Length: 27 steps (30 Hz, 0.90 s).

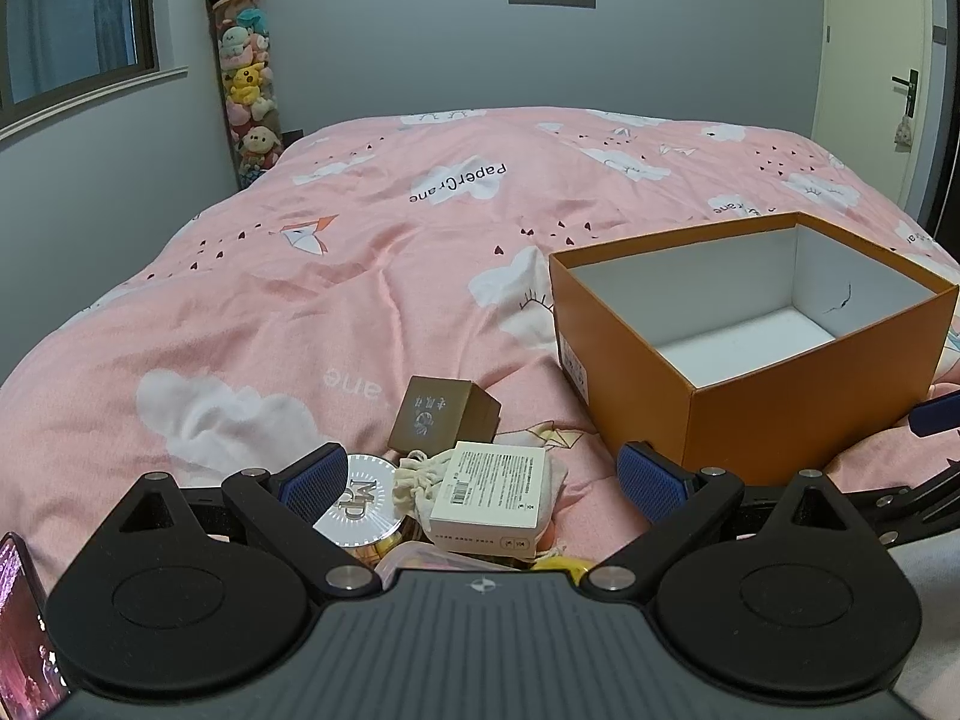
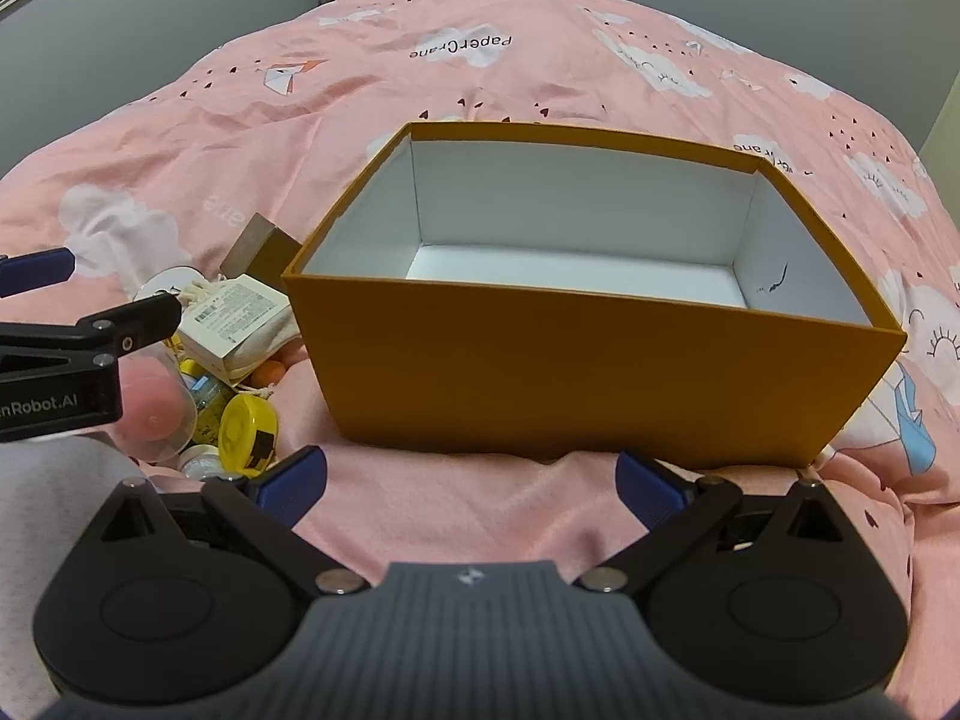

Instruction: Organize rigid objects

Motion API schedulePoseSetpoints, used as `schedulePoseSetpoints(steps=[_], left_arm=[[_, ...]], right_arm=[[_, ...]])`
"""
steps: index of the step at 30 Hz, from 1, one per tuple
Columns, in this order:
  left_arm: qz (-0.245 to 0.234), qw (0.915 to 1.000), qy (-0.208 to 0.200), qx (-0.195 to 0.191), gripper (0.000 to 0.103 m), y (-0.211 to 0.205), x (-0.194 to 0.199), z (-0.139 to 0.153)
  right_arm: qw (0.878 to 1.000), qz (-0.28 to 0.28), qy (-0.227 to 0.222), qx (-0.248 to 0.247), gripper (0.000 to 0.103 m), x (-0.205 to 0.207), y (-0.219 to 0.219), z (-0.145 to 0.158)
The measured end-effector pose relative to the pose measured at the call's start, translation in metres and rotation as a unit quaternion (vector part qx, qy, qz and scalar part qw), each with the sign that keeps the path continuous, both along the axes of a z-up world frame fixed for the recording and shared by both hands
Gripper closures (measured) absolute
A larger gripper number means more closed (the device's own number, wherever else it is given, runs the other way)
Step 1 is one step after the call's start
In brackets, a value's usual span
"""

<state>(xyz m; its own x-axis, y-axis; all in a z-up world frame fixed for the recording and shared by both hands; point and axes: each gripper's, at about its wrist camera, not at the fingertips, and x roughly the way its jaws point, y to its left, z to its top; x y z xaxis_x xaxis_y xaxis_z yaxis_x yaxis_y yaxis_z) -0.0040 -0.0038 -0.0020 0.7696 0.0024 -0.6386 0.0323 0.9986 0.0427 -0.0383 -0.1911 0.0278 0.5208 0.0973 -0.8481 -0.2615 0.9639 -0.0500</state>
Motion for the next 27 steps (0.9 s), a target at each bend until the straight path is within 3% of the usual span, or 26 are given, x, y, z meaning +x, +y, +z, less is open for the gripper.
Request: schedulePoseSetpoints(steps=[27], left_arm=[[0.000, 1.0000, 0.002, 0.001, 0.000, 0.0028, 0.0032, -0.0032]], right_arm=[[1.000, -0.010, 0.004, -0.001, 0.002, 0.0018, -0.0018, -0.0021]])
